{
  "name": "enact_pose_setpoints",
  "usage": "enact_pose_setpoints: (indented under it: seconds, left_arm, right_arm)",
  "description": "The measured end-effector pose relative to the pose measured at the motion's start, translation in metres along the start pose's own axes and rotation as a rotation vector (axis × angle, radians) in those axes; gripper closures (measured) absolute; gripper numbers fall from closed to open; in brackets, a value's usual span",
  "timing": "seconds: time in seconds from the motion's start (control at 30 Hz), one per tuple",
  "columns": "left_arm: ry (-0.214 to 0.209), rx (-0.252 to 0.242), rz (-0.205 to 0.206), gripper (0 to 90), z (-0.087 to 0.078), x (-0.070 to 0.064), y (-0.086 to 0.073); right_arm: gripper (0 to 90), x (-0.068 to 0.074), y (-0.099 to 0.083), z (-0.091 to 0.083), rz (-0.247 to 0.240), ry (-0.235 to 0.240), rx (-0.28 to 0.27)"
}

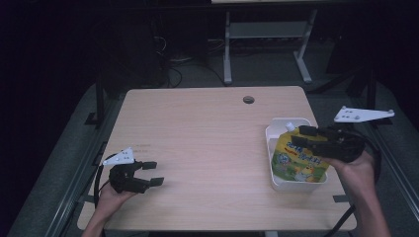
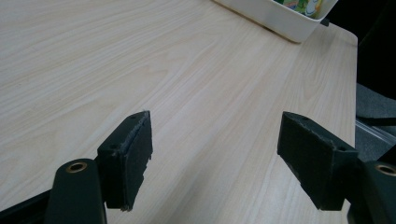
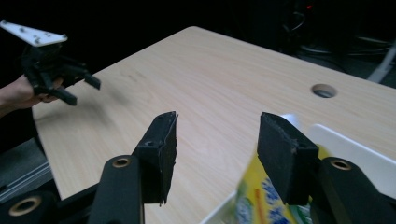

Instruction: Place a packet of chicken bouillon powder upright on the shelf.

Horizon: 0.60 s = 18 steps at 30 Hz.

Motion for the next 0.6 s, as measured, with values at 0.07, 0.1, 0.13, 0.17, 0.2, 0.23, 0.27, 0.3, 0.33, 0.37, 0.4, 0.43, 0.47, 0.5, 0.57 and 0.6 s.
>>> enact_pose_setpoints:
  seconds: [0.07, 0.1, 0.13, 0.17, 0.2, 0.23, 0.27, 0.3, 0.33, 0.37, 0.4, 0.43, 0.47, 0.5, 0.57, 0.6]
  left_arm:
    - [0.003, 0.004, 0.0, 25.9, 0.0, 0.0, 0.0]
    - [0.004, 0.004, 0.001, 25.9, 0.0, 0.0, 0.0]
    - [0.004, 0.005, 0.001, 25.9, 0.0, 0.0, 0.0]
    - [0.004, 0.005, 0.002, 25.9, 0.0, 0.0, 0.0]
    - [0.005, 0.006, 0.003, 25.9, 0.0, 0.0, 0.0]
    - [0.005, 0.006, 0.001, 25.9, 0.0, 0.0, 0.0]
    - [0.005, 0.007, 0.0, 25.8, 0.0, 0.0, -0.001]
    - [0.005, 0.007, 0.0, 25.7, 0.0, 0.001, -0.001]
    - [0.006, 0.006, -0.002, 25.7, 0.0, 0.001, -0.001]
    - [0.006, 0.004, -0.002, 25.7, 0.0, 0.001, -0.001]
    - [0.007, 0.004, -0.001, 25.7, 0.0, 0.001, -0.001]
    - [0.006, 0.003, -0.001, 25.7, 0.0, 0.001, -0.001]
    - [0.006, 0.003, -0.002, 25.7, -0.001, 0.001, -0.001]
    - [0.006, 0.003, -0.002, 25.7, -0.001, 0.001, -0.001]
    - [0.005, 0.003, -0.001, 25.7, -0.001, 0.0, -0.001]
    - [0.006, 0.003, -0.001, 25.7, -0.001, 0.0, -0.001]
  right_arm:
    - [45.6, 0.005, 0.0, 0.007, -0.007, 0.012, 0.012]
    - [45.4, 0.008, 0.001, 0.012, -0.011, 0.021, 0.018]
    - [45.0, 0.01, 0.001, 0.015, -0.015, 0.025, 0.023]
    - [44.6, 0.013, 0.001, 0.02, -0.018, 0.032, 0.031]
    - [44.1, 0.015, 0.002, 0.025, -0.02, 0.035, 0.039]
    - [43.4, 0.017, 0.002, 0.03, -0.022, 0.042, 0.046]
    - [43.2, 0.018, 0.003, 0.034, -0.026, 0.051, 0.053]
    - [43.1, 0.02, 0.003, 0.038, -0.031, 0.058, 0.06]
    - [42.8, 0.022, 0.004, 0.043, -0.034, 0.065, 0.066]
    - [42.5, 0.023, 0.004, 0.046, -0.035, 0.07, 0.068]
    - [42.0, 0.025, 0.005, 0.05, -0.035, 0.08, 0.072]
    - [41.4, 0.027, 0.006, 0.053, -0.037, 0.087, 0.075]
    - [40.8, 0.028, 0.006, 0.056, -0.039, 0.091, 0.077]
    - [40.3, 0.031, 0.006, 0.06, -0.041, 0.097, 0.082]
    - [39.1, 0.034, 0.006, 0.067, -0.044, 0.107, 0.092]
    - [39.0, 0.037, 0.005, 0.071, -0.045, 0.117, 0.094]
Point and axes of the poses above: each handheld gripper's, and its own axes: z roughly forward along the jaws, y roughly out of its top, x roughly to its left, the point moved 1 cm from there along z, roughly forward along the jaws, and after that the axes turned 6 degrees about y, right-handed, at the moved point
